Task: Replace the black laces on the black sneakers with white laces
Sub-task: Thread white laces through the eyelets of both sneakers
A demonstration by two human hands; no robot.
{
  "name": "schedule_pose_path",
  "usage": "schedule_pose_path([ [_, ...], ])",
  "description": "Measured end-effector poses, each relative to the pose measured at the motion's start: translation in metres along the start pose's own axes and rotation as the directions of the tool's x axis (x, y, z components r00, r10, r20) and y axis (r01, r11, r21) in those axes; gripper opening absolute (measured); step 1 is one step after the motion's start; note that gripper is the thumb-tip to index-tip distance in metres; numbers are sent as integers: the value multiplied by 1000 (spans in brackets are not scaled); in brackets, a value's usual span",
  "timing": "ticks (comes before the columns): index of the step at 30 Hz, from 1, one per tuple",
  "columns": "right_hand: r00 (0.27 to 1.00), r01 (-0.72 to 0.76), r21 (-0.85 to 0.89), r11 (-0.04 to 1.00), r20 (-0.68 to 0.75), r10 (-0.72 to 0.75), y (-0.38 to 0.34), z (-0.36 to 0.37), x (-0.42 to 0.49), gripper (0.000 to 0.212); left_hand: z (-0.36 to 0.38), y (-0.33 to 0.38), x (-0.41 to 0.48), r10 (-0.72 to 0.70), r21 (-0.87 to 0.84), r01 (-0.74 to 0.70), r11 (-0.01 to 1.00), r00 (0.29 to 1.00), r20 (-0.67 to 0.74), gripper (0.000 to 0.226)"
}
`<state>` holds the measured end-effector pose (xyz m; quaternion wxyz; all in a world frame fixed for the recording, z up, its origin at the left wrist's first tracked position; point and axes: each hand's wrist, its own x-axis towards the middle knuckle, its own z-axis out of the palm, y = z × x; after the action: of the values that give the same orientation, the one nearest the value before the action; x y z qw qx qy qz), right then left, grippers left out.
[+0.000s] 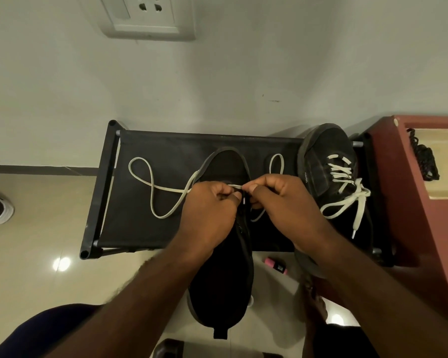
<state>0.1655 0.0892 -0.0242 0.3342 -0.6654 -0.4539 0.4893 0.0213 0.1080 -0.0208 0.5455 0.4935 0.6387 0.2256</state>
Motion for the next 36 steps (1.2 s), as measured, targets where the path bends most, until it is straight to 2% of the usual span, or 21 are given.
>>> schedule_pose_path([
  [3, 999, 33, -15, 999, 42, -33, 0, -1, 1, 7, -2, 0, 0, -7, -16, 7, 1000, 1000, 26, 15],
  [8, 997, 18, -8, 1000, 72, -17, 5, 2, 3, 12, -4, 3, 1, -95, -74, 98, 992, 995, 43, 14],
  [13, 996, 10, -26, 1000, 93, -8, 6, 0, 3, 17, 0, 0, 5, -62, -2, 62, 998, 998, 6, 16],
  [16, 993, -61, -33, 998, 103, 64, 1, -2, 0, 26, 3, 0, 6, -12, 81, 14, 997, 1000, -21, 16],
  [20, 952, -273, 58, 960, 162, 261, -4, -4, -3, 28, 2, 1, 6, -3, 117, 7, 993, 999, -33, 14],
  [21, 941, -306, 33, 951, 162, 297, -4, -5, -4, 23, 3, 2, 7, 0, 132, 4, 991, 1000, -31, 14],
  [23, 942, -272, -163, 948, 156, 297, -5, -8, -6, 8, 3, 2, 7, 10, 158, -4, 987, 999, -32, 15],
  [24, 953, -218, -255, 942, 152, 262, -5, -9, -9, 14, 4, 2, 7, 10, 168, -4, 986, 999, -32, 15],
  [26, 980, -120, -276, 954, 121, 158, -7, -9, -11, 23, 4, 2, 8, 8, 175, -3, 985, 1000, -29, 16],
  [29, 999, -12, -179, 984, 43, 20, -15, -8, -12, 19, 5, 2, 9, 12, 164, -7, 986, 999, -30, 16],
  [30, 1000, 4, -90, 996, 27, -1, -19, -8, -12, 18, 5, 2, 10, 10, 160, -5, 987, 999, -32, 15],
  [31, 999, 20, 72, 997, 28, -22, -22, -9, -12, 19, 4, 1, 10, 6, 160, -2, 987, 1000, -29, 15],
  [32, 998, 10, 328, 945, 56, -30, -26, -12, -12, 23, 4, 0, 11, 2, 159, 2, 987, 1000, -23, 15],
  [33, 994, -61, 596, 801, 105, -3, -33, -16, -14, 29, 3, 0, 11, -5, 153, 8, 988, 1000, -19, 15],
  [34, 990, -125, 731, 671, 134, 39, -39, -21, -17, 34, 2, 0, 11, -12, 144, 15, 989, 1000, -17, 15],
  [35, 987, -163, 750, 641, 130, 99, -42, -25, -18, 36, 2, 0, 11, -19, 137, 20, 990, 1000, -14, 16],
  [36, 982, -185, 666, 722, 93, 165, -41, -26, -19, 38, 2, 0, 11, -24, 134, 25, 991, 1000, -13, 17],
])
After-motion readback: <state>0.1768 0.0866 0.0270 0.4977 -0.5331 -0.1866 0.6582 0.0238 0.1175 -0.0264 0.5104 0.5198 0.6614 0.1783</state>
